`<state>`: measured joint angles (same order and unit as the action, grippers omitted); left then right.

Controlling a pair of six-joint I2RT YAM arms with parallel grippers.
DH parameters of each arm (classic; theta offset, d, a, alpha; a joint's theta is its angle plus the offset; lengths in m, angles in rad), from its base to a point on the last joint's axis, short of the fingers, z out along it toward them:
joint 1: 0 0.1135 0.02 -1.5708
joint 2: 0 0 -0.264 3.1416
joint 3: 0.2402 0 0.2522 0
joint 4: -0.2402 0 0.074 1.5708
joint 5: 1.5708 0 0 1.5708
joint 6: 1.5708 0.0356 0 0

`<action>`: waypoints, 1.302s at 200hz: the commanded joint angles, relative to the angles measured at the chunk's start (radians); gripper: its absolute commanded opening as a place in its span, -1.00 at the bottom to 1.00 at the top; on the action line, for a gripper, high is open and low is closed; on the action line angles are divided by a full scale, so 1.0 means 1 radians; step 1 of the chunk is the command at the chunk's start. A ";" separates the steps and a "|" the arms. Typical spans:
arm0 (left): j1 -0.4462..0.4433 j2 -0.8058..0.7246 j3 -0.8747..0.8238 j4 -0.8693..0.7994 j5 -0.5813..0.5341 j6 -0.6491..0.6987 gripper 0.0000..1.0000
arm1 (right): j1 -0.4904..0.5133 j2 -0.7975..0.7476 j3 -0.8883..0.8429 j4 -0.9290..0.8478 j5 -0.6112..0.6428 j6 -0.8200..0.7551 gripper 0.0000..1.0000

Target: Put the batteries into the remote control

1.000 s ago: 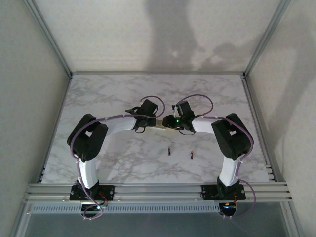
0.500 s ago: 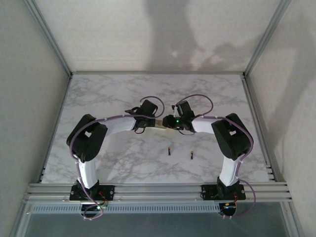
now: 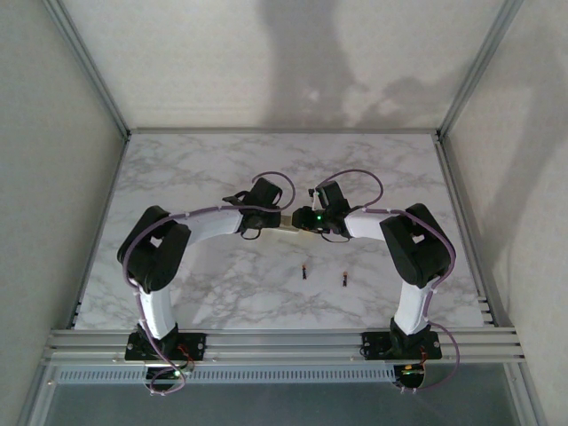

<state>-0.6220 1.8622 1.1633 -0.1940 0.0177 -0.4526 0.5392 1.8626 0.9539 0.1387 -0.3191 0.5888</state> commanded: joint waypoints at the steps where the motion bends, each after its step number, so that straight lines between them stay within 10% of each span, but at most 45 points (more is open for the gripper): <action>1: -0.012 -0.059 0.008 0.007 0.097 -0.025 -0.29 | 0.013 0.026 0.013 -0.028 -0.022 -0.009 -0.27; 260: 0.058 0.037 0.052 -0.079 0.021 0.056 -0.28 | 0.019 0.028 0.016 -0.035 -0.024 -0.014 -0.27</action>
<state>-0.5659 1.8809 1.1877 -0.2489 0.0448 -0.4141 0.5407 1.8629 0.9554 0.1379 -0.3191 0.5884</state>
